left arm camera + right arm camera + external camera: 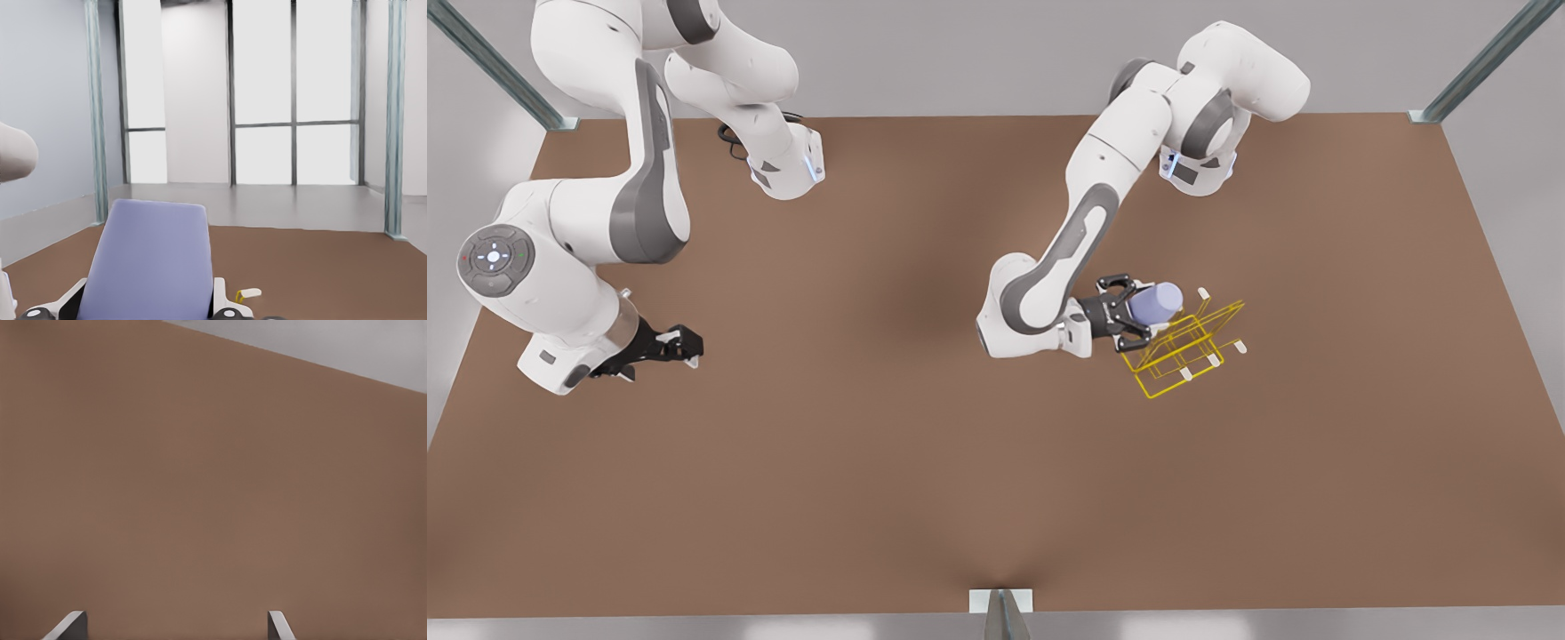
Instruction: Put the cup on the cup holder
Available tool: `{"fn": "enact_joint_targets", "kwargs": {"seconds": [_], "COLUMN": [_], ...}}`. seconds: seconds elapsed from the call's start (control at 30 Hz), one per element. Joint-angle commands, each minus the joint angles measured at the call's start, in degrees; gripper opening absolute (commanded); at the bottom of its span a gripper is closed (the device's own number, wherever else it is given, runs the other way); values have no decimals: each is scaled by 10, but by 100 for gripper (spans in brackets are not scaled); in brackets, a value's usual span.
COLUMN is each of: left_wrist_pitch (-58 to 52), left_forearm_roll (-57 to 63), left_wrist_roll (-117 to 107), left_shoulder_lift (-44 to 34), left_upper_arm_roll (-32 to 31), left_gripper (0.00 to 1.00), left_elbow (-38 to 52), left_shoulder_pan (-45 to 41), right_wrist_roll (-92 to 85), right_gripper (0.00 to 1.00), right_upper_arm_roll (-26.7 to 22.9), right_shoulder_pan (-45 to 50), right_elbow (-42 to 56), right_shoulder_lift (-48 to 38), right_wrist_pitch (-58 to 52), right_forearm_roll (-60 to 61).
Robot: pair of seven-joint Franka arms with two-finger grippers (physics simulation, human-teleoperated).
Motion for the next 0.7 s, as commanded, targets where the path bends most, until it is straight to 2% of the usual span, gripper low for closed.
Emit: {"fn": "enact_joint_targets", "kwargs": {"seconds": [0.0,0.23,0.67], "left_wrist_pitch": [-10,-3,13], "left_forearm_roll": [0,-2,-8], "left_wrist_roll": [-26,-54,-73], "left_shoulder_lift": [1,-5,-3], "left_upper_arm_roll": [0,0,0], "left_gripper": [78,79,79], "left_elbow": [-17,-69,-87], "left_shoulder_pan": [0,-7,-3], "right_wrist_roll": [-3,-6,-7], "right_gripper": [100,100,100], "right_upper_arm_roll": [0,0,0], "right_shoulder_pan": [0,-3,-3], "right_elbow": [1,0,0], "right_shoulder_lift": [0,0,0], "right_wrist_pitch": [6,6,5], "right_forearm_roll": [0,0,0]}}
